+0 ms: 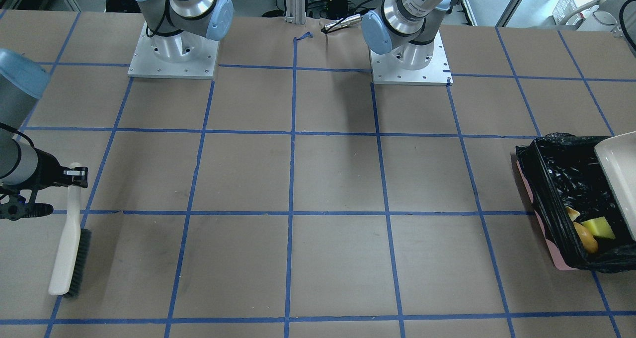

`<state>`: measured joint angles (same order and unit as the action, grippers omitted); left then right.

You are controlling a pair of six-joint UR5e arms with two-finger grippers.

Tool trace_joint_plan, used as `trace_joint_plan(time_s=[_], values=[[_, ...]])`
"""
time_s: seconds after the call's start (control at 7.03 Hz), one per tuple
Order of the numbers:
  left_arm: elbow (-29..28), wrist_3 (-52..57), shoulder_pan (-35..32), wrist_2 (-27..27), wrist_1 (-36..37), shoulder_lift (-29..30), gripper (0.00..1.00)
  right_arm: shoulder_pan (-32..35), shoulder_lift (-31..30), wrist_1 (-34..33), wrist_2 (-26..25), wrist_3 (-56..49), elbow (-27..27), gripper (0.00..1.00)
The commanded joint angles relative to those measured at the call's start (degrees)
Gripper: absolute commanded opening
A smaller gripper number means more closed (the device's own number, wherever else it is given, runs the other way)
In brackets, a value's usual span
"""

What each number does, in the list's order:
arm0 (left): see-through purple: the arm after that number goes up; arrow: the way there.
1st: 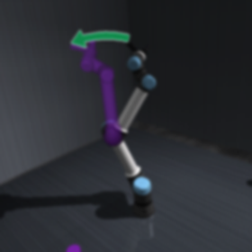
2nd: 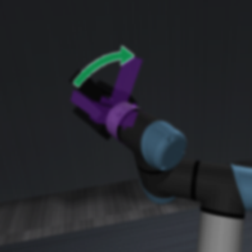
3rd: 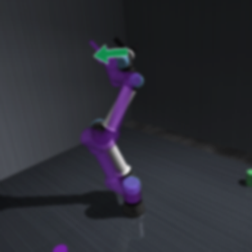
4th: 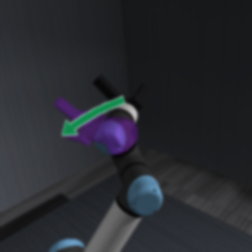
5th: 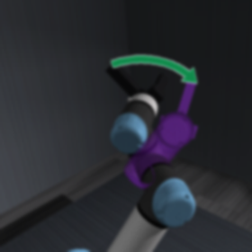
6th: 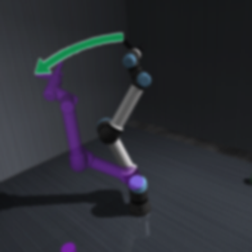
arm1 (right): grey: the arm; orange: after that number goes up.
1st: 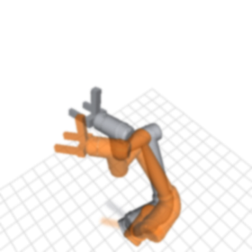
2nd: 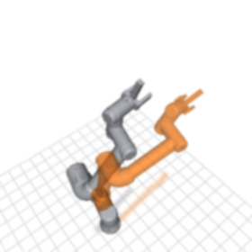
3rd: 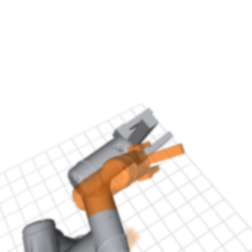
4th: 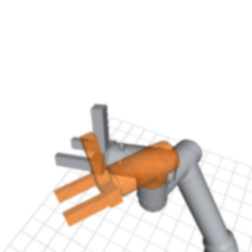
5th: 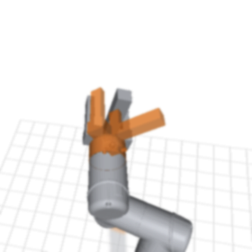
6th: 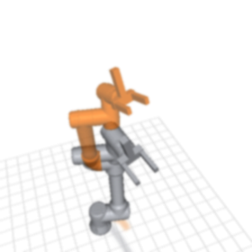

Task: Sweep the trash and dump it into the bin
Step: 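Tip the dustpan over the black-bagged bin with the left gripper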

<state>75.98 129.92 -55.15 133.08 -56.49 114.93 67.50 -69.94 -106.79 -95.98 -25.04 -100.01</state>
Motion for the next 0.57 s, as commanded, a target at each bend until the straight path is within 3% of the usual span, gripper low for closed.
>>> trace_joint_plan(time_s=[0.0,0.14,0.43], values=[[-0.91,-0.37,-0.48,-0.62,0.24,-1.20,0.00,0.00,0.33,-0.08,0.00,-0.71,0.00,0.62],[-1.27,-0.28,-2.83,-2.89,-0.98,-2.33,0.00,0.00,0.33,-0.17,0.00,-0.72,0.00,0.85],[-1.18,-5.43,-8.19,-8.60,-10.53,-4.71,0.00,0.00,0.33,-0.35,0.09,-0.45,0.08,0.88]])
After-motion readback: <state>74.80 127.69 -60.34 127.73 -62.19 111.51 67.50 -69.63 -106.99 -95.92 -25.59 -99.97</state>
